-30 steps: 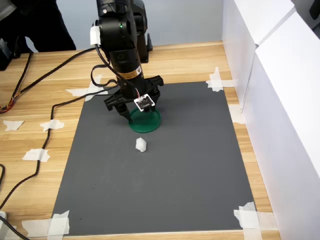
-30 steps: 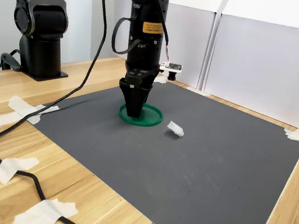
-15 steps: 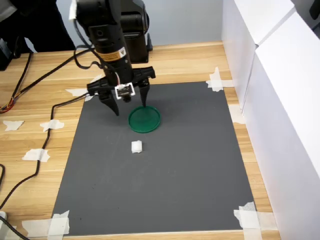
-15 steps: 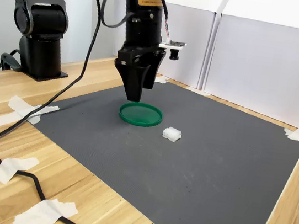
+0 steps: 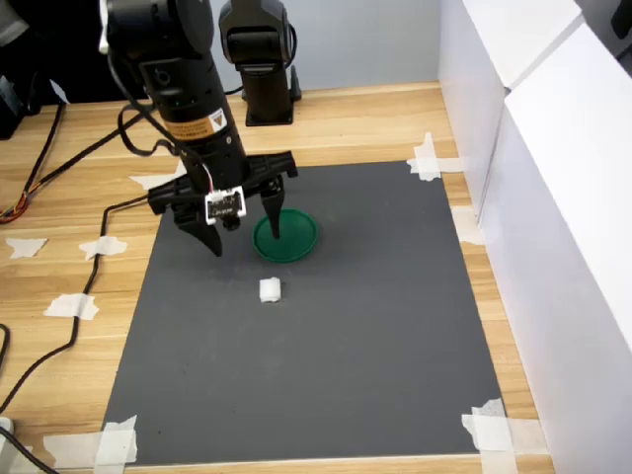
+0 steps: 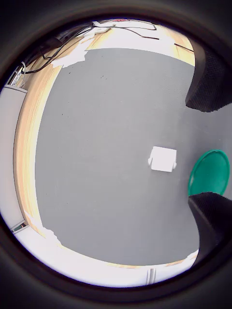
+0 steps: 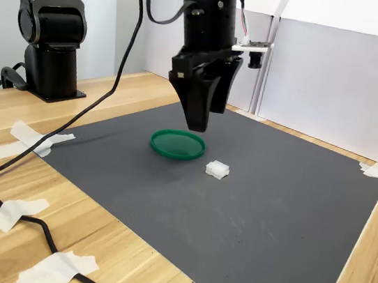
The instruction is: Grasp a white terminal and put it on the green lid.
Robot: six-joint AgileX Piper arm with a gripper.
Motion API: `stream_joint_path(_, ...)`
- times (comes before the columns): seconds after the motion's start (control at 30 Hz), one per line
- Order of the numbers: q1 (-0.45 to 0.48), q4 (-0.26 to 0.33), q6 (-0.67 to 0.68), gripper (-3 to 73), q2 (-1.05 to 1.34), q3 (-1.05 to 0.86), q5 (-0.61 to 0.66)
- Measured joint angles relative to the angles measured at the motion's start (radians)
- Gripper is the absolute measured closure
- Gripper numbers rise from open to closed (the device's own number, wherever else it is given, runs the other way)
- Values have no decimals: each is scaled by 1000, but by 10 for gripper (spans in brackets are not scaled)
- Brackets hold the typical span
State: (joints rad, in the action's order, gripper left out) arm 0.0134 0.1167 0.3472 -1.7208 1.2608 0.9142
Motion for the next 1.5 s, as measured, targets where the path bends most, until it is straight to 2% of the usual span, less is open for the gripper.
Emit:
stream_joint_path(0.37,-64,-16,-21,-22,-197,143,93)
stream_joint_path(1.33,-64,-23,-52,-18,-267,155,93)
stream_joint_path(1.5,-64,-35,-52,20,-268,156,94)
